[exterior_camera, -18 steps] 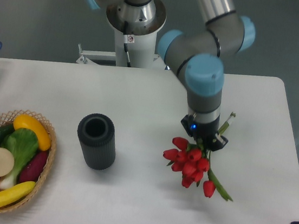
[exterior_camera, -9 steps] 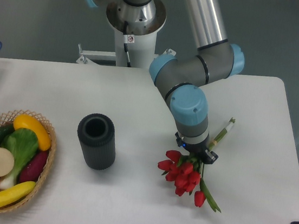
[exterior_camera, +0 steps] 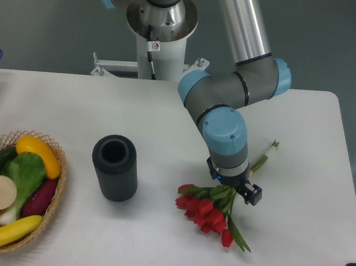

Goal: Place the flowers on the table

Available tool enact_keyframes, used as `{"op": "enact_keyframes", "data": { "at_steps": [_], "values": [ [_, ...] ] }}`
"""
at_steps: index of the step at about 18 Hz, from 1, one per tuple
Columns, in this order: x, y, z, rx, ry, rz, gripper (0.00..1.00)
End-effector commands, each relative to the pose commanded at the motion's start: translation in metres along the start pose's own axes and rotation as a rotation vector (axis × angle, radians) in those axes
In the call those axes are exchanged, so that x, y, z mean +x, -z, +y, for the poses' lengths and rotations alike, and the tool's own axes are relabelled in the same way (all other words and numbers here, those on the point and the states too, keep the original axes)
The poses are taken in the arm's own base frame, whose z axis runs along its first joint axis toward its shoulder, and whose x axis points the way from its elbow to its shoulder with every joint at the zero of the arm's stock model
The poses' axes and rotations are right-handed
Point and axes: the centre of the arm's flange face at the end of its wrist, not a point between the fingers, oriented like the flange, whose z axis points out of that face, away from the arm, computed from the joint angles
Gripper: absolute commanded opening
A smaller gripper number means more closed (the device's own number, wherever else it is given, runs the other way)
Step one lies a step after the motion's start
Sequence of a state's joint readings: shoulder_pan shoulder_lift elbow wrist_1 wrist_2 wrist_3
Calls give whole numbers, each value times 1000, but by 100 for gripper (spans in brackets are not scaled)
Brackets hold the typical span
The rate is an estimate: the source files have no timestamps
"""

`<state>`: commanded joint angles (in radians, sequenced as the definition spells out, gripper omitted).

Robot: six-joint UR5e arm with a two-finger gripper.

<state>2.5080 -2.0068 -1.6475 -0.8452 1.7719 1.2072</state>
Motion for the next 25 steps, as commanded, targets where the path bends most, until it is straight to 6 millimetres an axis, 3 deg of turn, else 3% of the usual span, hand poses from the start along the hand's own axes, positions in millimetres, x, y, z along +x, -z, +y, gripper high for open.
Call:
{"op": "enact_keyframes", "data": {
  "at_steps": [5,11,14,16,21,25],
  "values": [
    [-11,76,27,177,64,-47,100],
    [-22,132,63,299,97,19,100],
    [-25,152,98,292,14,84,100],
    [-29,153,131,309,-30,122,100],
    [-43,141,182,286,-143,114,100],
    [-41,140,186,285,-143,116,100]
  ]
}}
